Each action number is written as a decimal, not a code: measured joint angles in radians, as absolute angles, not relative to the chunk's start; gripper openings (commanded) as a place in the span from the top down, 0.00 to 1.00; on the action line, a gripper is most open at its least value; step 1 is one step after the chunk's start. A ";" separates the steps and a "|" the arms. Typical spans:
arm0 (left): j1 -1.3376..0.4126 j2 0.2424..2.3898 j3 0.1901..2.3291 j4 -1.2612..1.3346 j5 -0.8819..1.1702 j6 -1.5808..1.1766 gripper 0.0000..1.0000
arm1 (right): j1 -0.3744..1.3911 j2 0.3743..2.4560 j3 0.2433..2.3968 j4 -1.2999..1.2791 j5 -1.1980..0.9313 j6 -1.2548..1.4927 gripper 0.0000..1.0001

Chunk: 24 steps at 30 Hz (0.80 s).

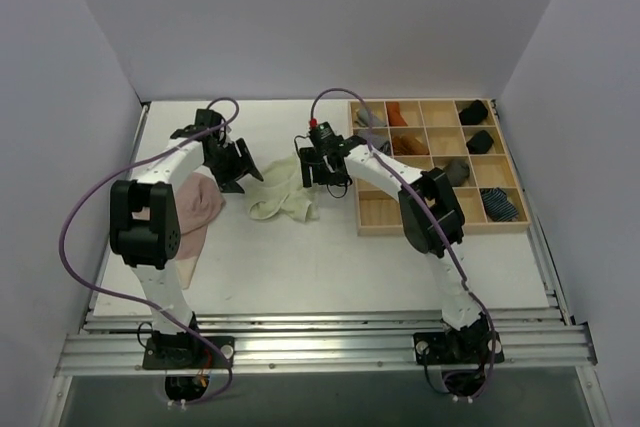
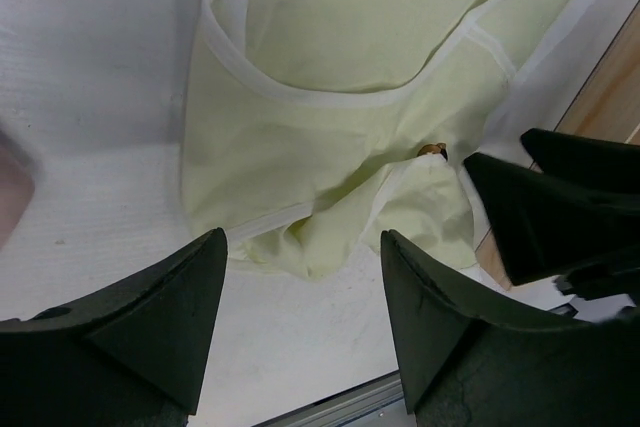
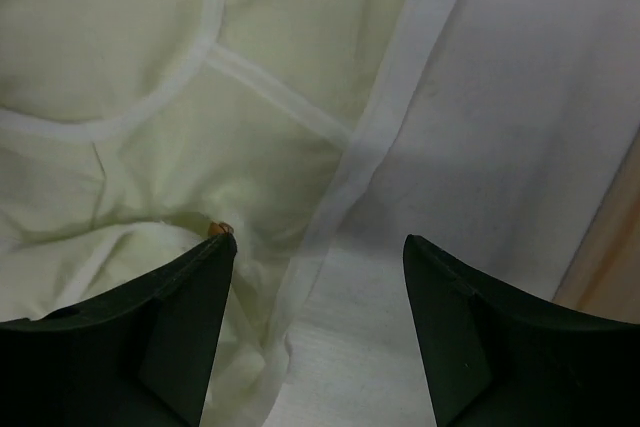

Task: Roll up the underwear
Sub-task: Flatten the underwear

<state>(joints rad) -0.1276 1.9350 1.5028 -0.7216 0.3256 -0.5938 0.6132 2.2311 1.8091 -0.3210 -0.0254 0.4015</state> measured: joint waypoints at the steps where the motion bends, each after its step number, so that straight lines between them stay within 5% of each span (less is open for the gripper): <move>1: -0.128 1.937 1.499 -0.719 0.326 -0.592 0.30 | 0.620 2.225 1.766 -0.315 -0.035 0.395 0.36; 17: -0.131 1.979 1.430 -0.728 0.286 -0.559 0.32 | 0.698 2.013 1.449 -0.141 -0.198 0.360 0.38; 24: -0.139 1.983 1.386 -0.728 0.280 -0.559 0.42 | 0.731 2.005 1.393 -0.105 -0.230 0.340 0.44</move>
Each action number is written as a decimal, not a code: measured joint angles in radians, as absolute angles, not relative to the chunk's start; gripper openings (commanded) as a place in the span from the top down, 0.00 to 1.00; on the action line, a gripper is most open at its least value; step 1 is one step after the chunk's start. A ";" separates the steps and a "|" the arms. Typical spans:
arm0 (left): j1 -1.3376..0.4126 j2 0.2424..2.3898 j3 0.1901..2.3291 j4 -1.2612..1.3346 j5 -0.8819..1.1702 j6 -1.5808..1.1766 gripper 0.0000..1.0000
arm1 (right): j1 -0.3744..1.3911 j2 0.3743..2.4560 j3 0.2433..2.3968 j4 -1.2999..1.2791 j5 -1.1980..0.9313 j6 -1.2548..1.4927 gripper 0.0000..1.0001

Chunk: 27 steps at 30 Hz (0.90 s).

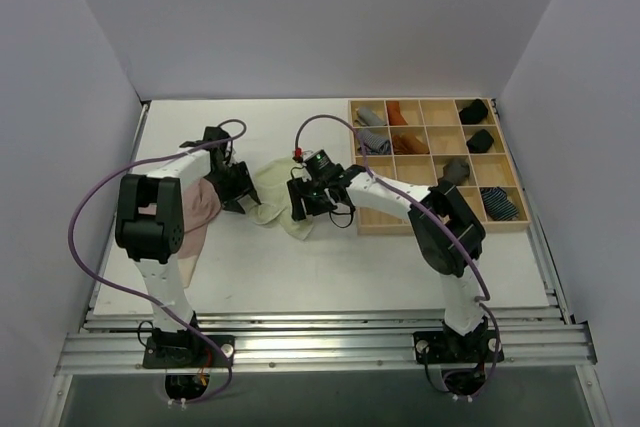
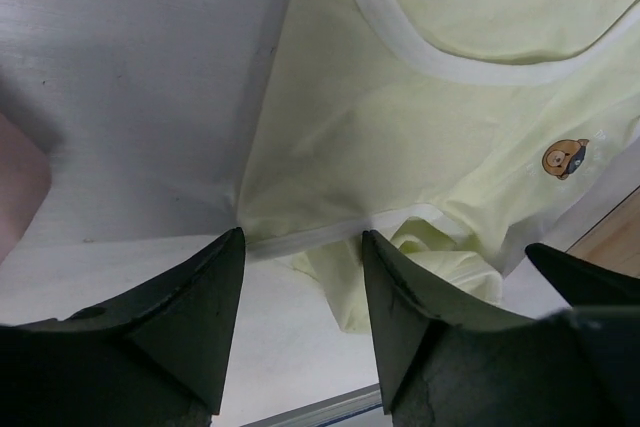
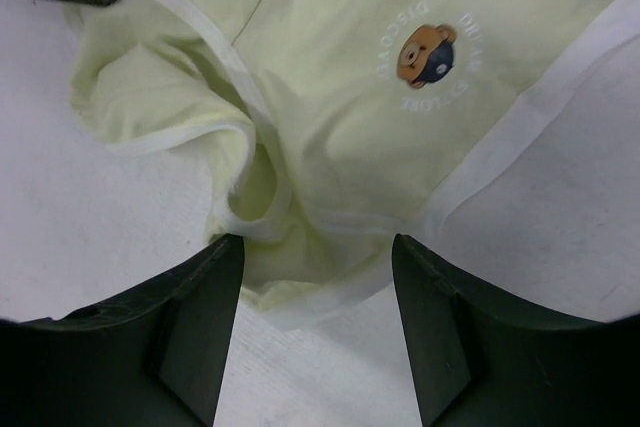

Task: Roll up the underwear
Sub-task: Flatten the underwear

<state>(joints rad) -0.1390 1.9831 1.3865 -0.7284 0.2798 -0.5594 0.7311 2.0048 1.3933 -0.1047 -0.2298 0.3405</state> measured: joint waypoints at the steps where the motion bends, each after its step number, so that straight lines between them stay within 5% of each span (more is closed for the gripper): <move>1: -0.141 1.985 1.386 -0.728 0.281 -0.560 0.52 | 0.739 2.003 1.381 -0.101 -0.233 0.338 0.46; 6: -0.146 2.006 1.389 -0.723 0.282 -0.554 0.97 | 0.769 1.999 1.338 -0.094 -0.243 0.336 0.57; 10: -0.147 2.032 1.441 -0.748 0.279 -0.536 0.98 | 0.797 1.981 1.301 -0.094 -0.244 0.339 0.57; 13: -0.148 2.038 1.526 -0.776 0.257 -0.531 0.76 | 0.816 1.954 1.284 -0.109 -0.238 0.343 0.57; 14: -0.149 2.037 1.555 -0.787 0.241 -0.532 0.55 | 0.820 1.943 1.284 -0.115 -0.233 0.348 0.55; 15: -0.150 2.032 1.576 -0.792 0.226 -0.527 0.47 | 0.822 1.932 1.285 -0.124 -0.225 0.351 0.54; 27: -0.259 1.649 1.232 -0.786 0.163 -0.666 0.37 | 0.601 1.984 1.656 -0.231 -0.138 0.325 0.51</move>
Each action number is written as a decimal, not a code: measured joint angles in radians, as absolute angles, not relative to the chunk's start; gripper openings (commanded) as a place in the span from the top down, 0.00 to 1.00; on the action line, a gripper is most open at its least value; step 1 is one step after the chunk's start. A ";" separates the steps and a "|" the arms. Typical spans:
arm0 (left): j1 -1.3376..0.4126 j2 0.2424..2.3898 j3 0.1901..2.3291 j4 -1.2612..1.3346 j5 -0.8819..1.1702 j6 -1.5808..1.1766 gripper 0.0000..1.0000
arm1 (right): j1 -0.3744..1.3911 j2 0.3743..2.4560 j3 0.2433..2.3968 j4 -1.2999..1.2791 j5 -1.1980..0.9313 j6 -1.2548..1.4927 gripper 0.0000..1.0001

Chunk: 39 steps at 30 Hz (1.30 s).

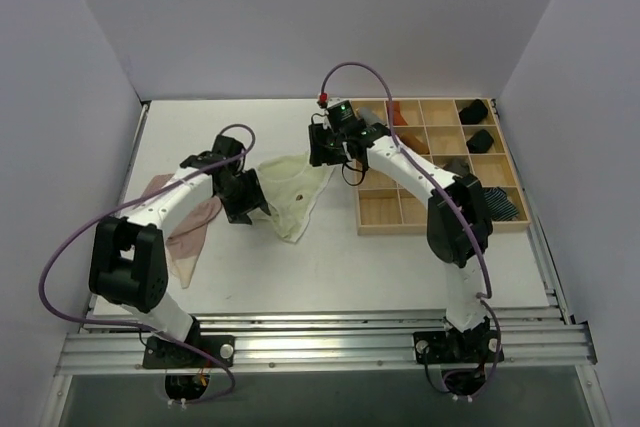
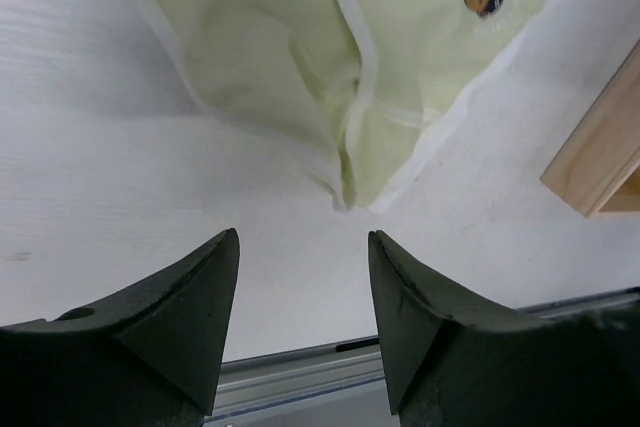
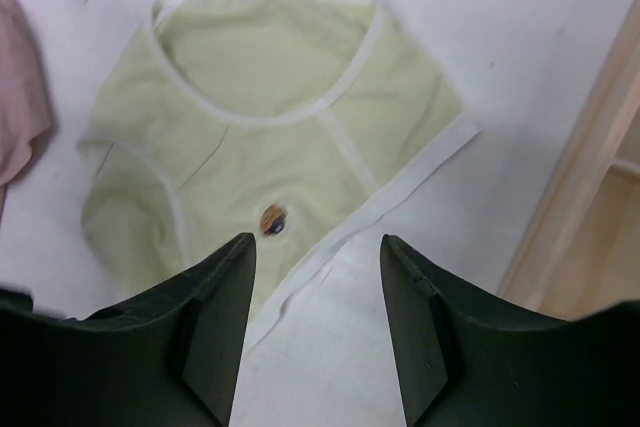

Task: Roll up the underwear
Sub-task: Flatten the underwear

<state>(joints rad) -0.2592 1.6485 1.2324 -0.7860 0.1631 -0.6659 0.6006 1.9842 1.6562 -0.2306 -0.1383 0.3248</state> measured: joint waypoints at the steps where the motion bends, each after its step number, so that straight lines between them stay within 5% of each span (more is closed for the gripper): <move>1: -0.287 1.633 1.203 -0.773 0.173 -0.683 0.36 | 0.583 2.012 1.685 -0.230 -0.134 0.311 0.51; 15: -0.408 1.731 1.117 -0.636 0.212 -0.853 0.36 | 0.527 2.380 1.947 -0.280 -0.144 0.174 0.55; 17: -0.404 1.788 1.148 -0.636 0.201 -0.852 0.44 | 0.521 2.404 1.985 -0.292 -0.141 0.172 0.60; 18: -0.400 1.818 1.164 -0.638 0.196 -0.850 0.64 | 0.517 2.415 2.004 -0.292 -0.135 0.170 0.63; 19: -0.397 1.838 1.174 -0.637 0.192 -0.851 0.73 | 0.517 2.418 2.011 -0.291 -0.129 0.169 0.66; 21: -0.387 1.856 1.179 -0.640 0.186 -0.839 0.85 | 0.515 2.419 2.011 -0.303 -0.110 0.167 0.79; 24: -0.372 1.849 1.182 -0.677 0.168 -0.819 0.98 | 0.514 2.410 1.984 -0.303 -0.076 0.178 0.84; 26: -0.362 1.832 1.177 -0.712 0.156 -0.804 0.97 | 0.519 2.369 1.916 -0.290 -0.052 0.186 0.85; 28: -0.352 1.788 1.153 -0.737 0.151 -0.796 0.87 | 0.532 2.302 1.813 -0.289 -0.026 0.200 0.85; 32: -0.345 1.645 1.066 -0.801 0.188 -0.780 0.43 | 0.590 2.179 1.625 -0.303 0.013 0.236 0.83; 39: -0.266 1.402 1.033 -0.929 0.273 -0.771 0.37 | 0.760 2.096 1.525 -0.366 0.069 0.316 0.76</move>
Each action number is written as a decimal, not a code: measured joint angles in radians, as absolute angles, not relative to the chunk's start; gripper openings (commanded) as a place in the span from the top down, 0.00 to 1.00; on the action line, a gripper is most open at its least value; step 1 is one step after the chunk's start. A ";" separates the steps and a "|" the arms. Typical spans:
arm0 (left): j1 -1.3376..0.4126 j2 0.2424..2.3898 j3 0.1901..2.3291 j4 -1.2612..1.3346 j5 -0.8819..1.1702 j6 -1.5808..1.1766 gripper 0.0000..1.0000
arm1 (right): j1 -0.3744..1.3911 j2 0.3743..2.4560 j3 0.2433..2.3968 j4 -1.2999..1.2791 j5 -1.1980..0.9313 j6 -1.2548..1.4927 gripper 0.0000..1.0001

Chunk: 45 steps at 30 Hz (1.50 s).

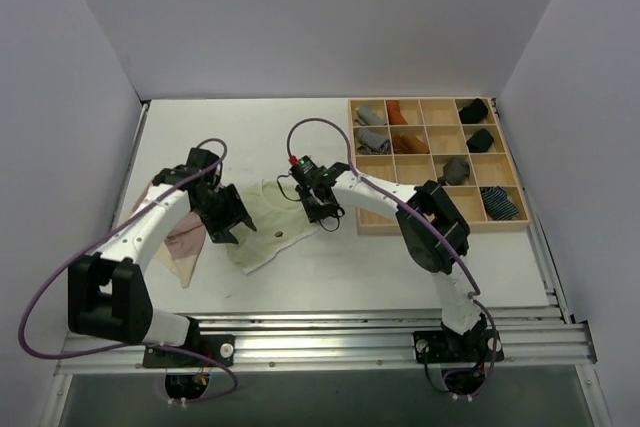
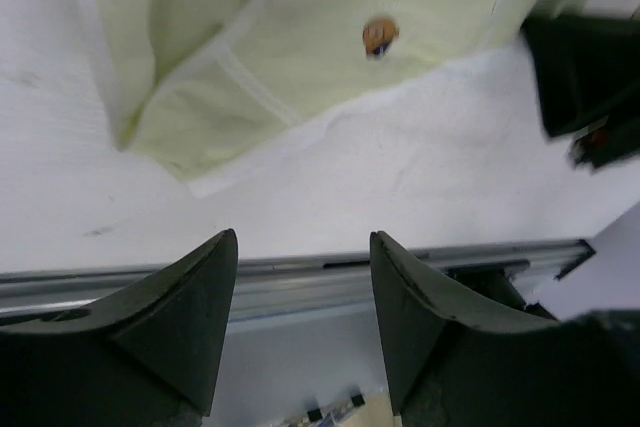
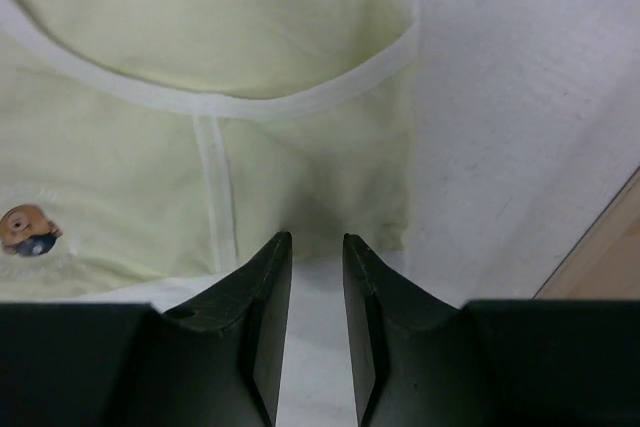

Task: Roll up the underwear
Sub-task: Flatten the underwear

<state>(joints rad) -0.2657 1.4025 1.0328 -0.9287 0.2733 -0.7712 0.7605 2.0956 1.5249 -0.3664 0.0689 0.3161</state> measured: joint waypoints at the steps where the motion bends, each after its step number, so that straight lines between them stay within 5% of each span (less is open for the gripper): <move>1: -0.231 1.420 1.063 -0.938 0.260 -0.750 0.38 | 0.779 2.088 1.525 -0.376 0.070 0.326 0.74; 13: -0.121 1.721 1.251 -0.920 0.246 -0.572 0.40 | 0.664 2.050 1.563 -0.374 0.010 0.361 0.55; 25: -0.121 1.865 1.381 -0.848 0.292 -0.526 0.40 | 0.610 2.090 1.583 -0.299 -0.204 0.306 0.54; 27: -0.121 1.868 1.382 -0.862 0.274 -0.521 0.40 | 0.612 2.090 1.575 -0.287 -0.223 0.306 0.56; 36: -0.109 1.711 1.345 -0.973 0.085 -0.512 0.40 | 0.611 2.091 1.509 -0.277 -0.229 0.314 1.00; 45: -0.105 1.709 1.180 -0.966 0.074 -0.515 0.48 | 0.577 2.032 1.391 -0.278 -0.201 0.321 1.00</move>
<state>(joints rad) -0.1051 1.7088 1.1801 -0.9661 0.0738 -0.5148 0.5770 2.0319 1.3911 -0.2779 -0.2008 0.3214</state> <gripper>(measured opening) 0.565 0.001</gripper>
